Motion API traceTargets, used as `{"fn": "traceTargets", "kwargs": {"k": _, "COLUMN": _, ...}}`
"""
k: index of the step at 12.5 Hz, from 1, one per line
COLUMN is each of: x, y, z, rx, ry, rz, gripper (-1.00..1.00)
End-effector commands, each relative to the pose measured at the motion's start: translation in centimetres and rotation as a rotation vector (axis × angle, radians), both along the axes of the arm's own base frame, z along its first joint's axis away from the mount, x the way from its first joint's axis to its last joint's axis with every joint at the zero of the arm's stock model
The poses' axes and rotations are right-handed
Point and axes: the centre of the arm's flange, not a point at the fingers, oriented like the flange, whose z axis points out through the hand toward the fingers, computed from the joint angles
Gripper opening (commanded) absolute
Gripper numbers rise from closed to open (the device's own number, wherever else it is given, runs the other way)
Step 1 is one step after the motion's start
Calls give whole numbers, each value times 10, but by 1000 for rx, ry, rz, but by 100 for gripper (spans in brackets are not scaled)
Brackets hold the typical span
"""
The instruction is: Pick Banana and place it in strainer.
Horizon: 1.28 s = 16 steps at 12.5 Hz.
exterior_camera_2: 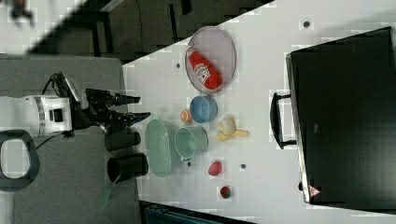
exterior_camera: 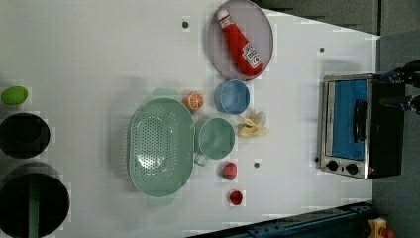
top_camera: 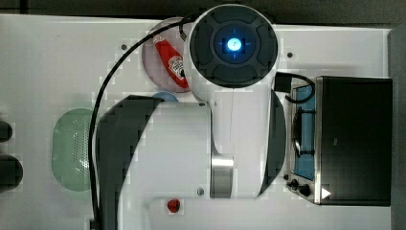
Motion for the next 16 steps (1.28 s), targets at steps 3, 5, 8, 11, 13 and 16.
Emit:
{"fn": "traceTargets", "kwargs": {"k": 3, "x": -161, "y": -32, "z": 76, "rx": 19, "ry": -12, "rz": -79, "gripper": 99}}
{"fn": "traceTargets", "kwargs": {"k": 5, "x": -154, "y": -29, "z": 66, "rx": 16, "ry": -12, "rz": -73, "gripper": 100}}
{"fn": "traceTargets", "kwargs": {"k": 8, "x": -125, "y": -17, "z": 26, "rx": 5, "ry": 0, "rz": -50, "gripper": 100}}
{"fn": "traceTargets", "kwargs": {"k": 11, "x": -95, "y": -1, "z": -35, "rx": -8, "ry": 45, "rz": -15, "gripper": 100}}
{"fn": "traceTargets", "kwargs": {"k": 13, "x": -76, "y": 8, "z": -79, "rx": -11, "ry": 61, "rz": 5, "gripper": 100}}
{"fn": "traceTargets", "kwargs": {"k": 16, "x": -57, "y": 18, "z": -140, "rx": -10, "ry": 61, "rz": 49, "gripper": 100}}
